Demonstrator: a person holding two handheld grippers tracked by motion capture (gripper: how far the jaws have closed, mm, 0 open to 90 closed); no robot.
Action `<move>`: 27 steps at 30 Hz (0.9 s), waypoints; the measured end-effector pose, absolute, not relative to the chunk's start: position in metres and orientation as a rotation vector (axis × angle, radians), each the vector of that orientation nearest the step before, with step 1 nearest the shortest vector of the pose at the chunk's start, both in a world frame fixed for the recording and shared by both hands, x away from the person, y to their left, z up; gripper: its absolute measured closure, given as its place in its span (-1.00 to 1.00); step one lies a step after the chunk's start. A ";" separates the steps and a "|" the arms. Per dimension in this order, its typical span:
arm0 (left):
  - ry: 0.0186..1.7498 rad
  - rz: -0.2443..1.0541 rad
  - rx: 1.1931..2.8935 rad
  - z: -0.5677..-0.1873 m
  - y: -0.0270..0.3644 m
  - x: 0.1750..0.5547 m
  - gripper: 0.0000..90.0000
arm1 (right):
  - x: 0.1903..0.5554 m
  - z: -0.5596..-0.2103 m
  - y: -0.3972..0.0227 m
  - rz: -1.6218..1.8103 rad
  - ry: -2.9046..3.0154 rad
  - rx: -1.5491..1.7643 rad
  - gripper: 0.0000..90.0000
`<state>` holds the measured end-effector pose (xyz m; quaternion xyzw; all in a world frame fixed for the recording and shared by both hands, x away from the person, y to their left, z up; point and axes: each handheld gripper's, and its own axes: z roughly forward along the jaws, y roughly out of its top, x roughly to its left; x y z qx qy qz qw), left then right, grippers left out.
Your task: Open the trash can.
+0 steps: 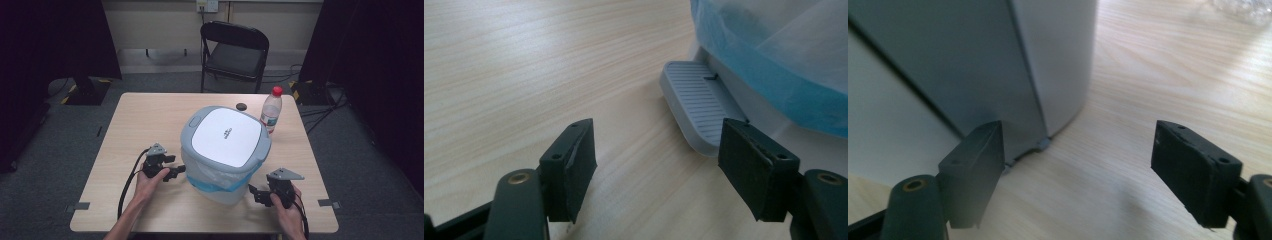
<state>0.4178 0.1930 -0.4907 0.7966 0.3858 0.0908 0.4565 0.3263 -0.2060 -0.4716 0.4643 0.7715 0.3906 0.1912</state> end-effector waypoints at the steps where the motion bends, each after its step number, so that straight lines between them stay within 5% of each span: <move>1: 0.951 0.224 1.964 -0.491 0.193 0.418 -0.38 | 0.326 -0.472 -0.206 1.097 2.167 1.304 -0.54; 13: 0.859 0.175 1.965 -0.488 0.168 0.424 -0.05 | 0.340 -0.464 -0.209 1.095 2.109 1.308 -0.48; 27: 0.836 0.184 1.976 -0.481 0.190 0.398 -0.13 | 0.387 -0.463 -0.181 1.090 2.070 1.284 0.24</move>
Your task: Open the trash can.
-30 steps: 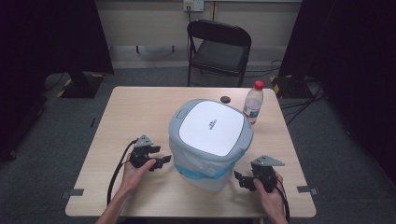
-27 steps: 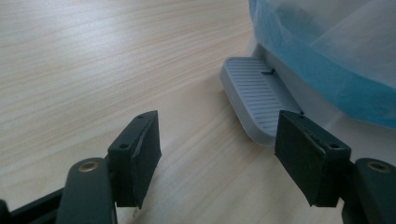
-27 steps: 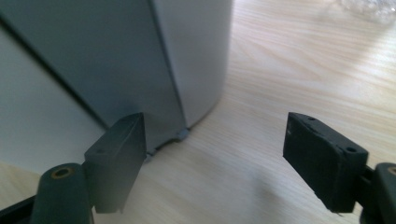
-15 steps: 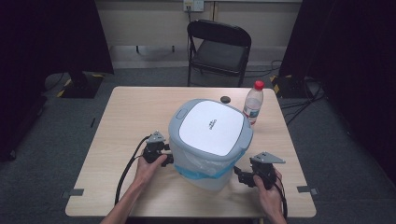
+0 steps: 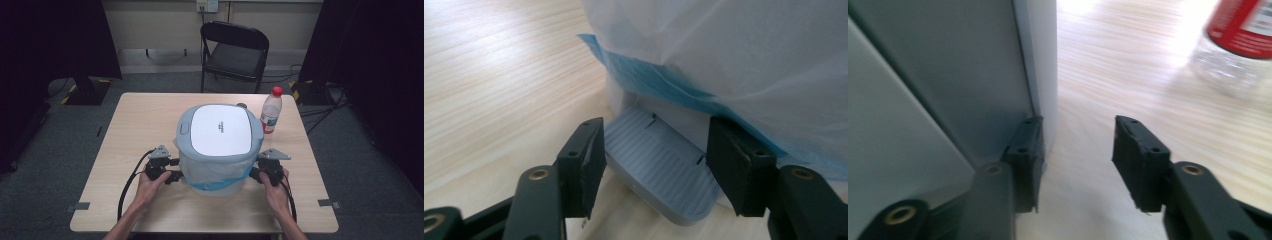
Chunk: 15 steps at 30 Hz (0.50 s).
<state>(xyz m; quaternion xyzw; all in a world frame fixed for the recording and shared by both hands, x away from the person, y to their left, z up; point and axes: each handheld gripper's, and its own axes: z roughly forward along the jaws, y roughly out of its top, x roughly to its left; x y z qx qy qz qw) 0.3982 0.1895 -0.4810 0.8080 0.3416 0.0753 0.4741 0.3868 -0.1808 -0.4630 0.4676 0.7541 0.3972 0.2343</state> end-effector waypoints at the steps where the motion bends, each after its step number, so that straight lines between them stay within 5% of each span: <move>1: 0.836 0.184 1.976 -0.481 0.190 0.398 -0.17 | 0.387 -0.463 -0.181 1.090 2.070 1.284 0.24; 7: 0.850 0.200 1.977 -0.481 0.206 0.385 -0.28 | 0.405 -0.467 -0.168 1.170 2.087 1.256 0.25; 13: 0.857 0.229 1.955 -0.484 0.215 0.389 -0.20 | 0.403 -0.464 -0.168 1.125 2.112 1.285 -0.27; 15: 0.858 0.213 1.935 -0.484 0.216 0.392 -0.21 | 0.394 -0.463 -0.171 1.095 2.127 1.261 -0.28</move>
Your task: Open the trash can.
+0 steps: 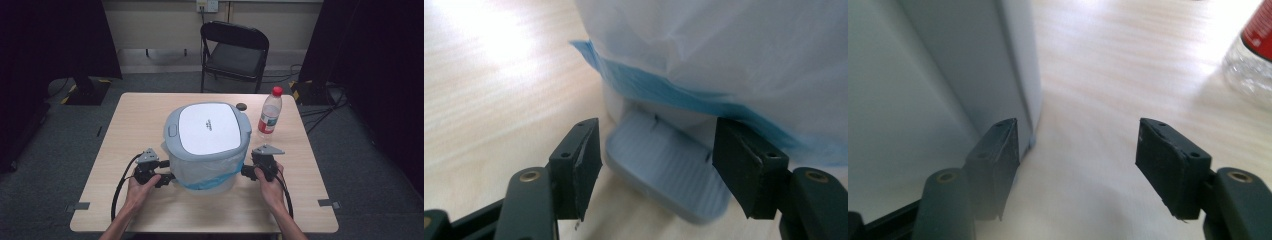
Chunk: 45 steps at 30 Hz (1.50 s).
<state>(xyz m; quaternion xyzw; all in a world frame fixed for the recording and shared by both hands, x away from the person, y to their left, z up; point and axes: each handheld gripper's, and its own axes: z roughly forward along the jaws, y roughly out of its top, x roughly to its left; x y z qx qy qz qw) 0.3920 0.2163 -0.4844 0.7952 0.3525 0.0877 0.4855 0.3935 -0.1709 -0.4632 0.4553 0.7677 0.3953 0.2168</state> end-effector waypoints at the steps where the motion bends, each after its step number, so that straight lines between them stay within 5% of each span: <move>1: 0.863 0.219 1.932 -0.484 0.218 0.395 -0.21 | 0.394 -0.463 -0.171 1.095 2.127 1.261 -0.28; 7: 0.907 0.227 1.927 -0.486 0.220 0.414 -0.18 | 0.342 -0.470 -0.183 1.129 2.148 1.314 -0.30; 14: 0.873 0.158 1.952 -0.491 0.217 0.415 -0.07 | 0.327 -0.469 -0.167 1.184 2.179 1.233 -0.28; 17: 0.855 0.137 1.959 -0.492 0.219 0.413 0.04 | 0.331 -0.467 -0.159 1.159 2.159 1.214 -0.38; 27: 0.855 0.115 1.923 -0.495 0.218 0.401 0.02 | 0.367 -0.465 -0.157 1.122 2.124 1.214 -0.15; 29: 0.815 0.109 1.965 -0.493 0.216 0.395 -0.18 | 0.385 -0.468 -0.158 1.147 2.103 1.226 -0.20; 37: 0.793 0.092 1.992 -0.491 0.213 0.376 -0.29 | 0.420 -0.468 -0.135 1.092 2.025 1.229 0.13; 41: 0.786 0.005 2.007 -0.494 0.213 0.373 -0.06 | 0.432 -0.471 -0.134 1.112 1.972 1.309 -0.09; 45: 0.822 0.084 2.031 -0.494 0.224 0.373 -0.14 | 0.428 -0.471 -0.138 1.112 1.997 1.307 -0.35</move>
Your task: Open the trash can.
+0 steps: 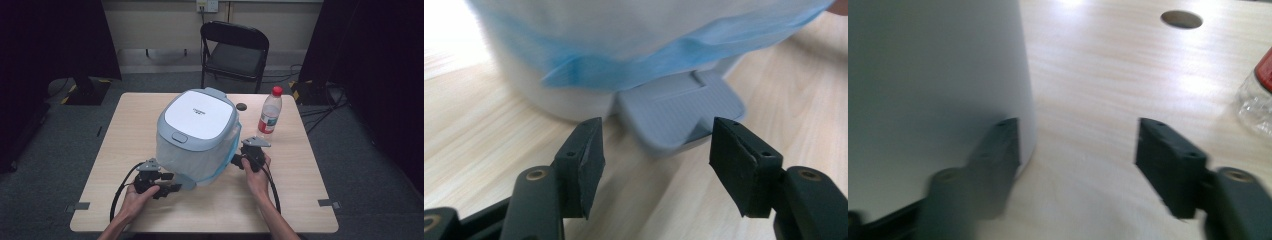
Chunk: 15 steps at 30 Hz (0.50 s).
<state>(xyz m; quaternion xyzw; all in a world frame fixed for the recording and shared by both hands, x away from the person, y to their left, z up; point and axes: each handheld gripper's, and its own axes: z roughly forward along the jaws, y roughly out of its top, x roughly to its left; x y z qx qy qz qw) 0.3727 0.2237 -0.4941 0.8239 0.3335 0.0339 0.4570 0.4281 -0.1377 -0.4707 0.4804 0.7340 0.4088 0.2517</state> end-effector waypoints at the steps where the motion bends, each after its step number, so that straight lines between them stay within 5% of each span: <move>1: 0.859 0.107 2.007 -0.492 0.232 0.376 -0.14 | 0.426 -0.471 -0.140 1.108 2.019 1.291 -0.39; 15: 0.997 0.311 1.855 -0.446 0.245 0.444 0.03 | 0.394 -0.451 -0.144 1.141 2.066 1.254 -0.36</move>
